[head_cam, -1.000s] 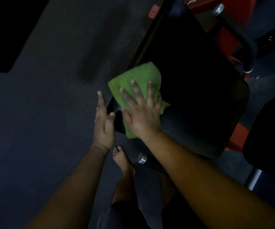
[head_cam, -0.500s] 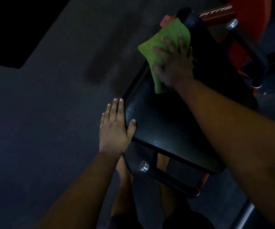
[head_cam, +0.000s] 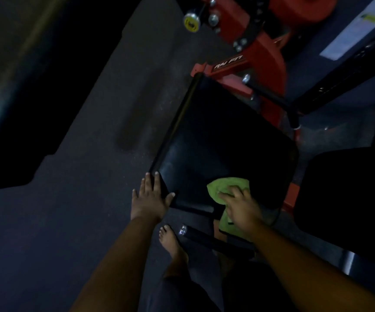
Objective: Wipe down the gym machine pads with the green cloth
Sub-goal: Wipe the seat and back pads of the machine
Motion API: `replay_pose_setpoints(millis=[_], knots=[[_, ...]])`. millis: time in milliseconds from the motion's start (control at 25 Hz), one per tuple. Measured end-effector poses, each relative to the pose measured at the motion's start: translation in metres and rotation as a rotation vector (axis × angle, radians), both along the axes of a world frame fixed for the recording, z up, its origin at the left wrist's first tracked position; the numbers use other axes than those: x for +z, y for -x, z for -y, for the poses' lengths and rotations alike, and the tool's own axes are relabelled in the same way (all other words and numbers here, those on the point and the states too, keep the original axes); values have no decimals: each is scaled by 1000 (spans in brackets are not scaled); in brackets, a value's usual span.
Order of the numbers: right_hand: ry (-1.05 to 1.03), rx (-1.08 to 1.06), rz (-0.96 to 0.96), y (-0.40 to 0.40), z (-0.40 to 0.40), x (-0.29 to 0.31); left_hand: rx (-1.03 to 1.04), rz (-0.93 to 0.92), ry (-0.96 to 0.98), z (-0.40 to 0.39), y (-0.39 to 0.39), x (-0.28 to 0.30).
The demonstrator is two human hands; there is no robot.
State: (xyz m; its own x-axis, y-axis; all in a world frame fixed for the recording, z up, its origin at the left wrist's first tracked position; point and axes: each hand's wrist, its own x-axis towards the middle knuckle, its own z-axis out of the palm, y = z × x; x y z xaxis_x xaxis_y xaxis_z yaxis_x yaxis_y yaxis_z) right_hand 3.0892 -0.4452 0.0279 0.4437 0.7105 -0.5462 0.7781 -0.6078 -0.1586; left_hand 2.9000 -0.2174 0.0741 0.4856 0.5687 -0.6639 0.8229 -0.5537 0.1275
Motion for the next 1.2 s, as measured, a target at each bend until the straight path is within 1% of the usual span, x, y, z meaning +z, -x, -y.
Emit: replay_pose_setpoints(millis=[80, 160, 280, 400, 480, 560, 640, 760, 840, 880, 920, 960, 1000, 1080, 1200], knots=[[31, -86, -85, -17, 20, 26, -19, 0, 58, 14, -13, 32], [13, -155, -124, -28, 38, 62, -65, 29, 72, 35, -30, 65], [-58, -224, -98, -37, 62, 122, -164, 115, 92, 63, -61, 98], [-158, -340, 8, -37, 83, 182, -336, 199, 185, 87, -93, 118], [-177, -433, 112, -34, 97, 220, -502, 239, 227, 99, -117, 129], [-208, -533, 263, -27, 112, 262, -668, 298, 253, 110, -139, 141], [-273, -622, 470, -17, 122, 307, -784, 388, 268, 123, -161, 156], [-344, -673, 814, -1, 133, 369, -886, 479, 356, 147, -188, 179], [-273, -713, 980, -4, 144, 396, -932, 531, 401, 166, -202, 187], [-176, -757, 1011, -9, 150, 401, -945, 555, 412, 176, -210, 190], [-57, -815, 987, -16, 156, 401, -947, 569, 428, 185, -218, 191], [52, -878, 913, -25, 164, 397, -946, 568, 444, 196, -227, 192], [115, -929, 824, -33, 171, 389, -947, 562, 455, 206, -235, 191], [110, -968, 728, -50, 181, 378, -928, 575, 485, 225, -249, 187], [116, -920, 739, -87, 178, 377, -800, 645, 571, 249, -270, 170]])
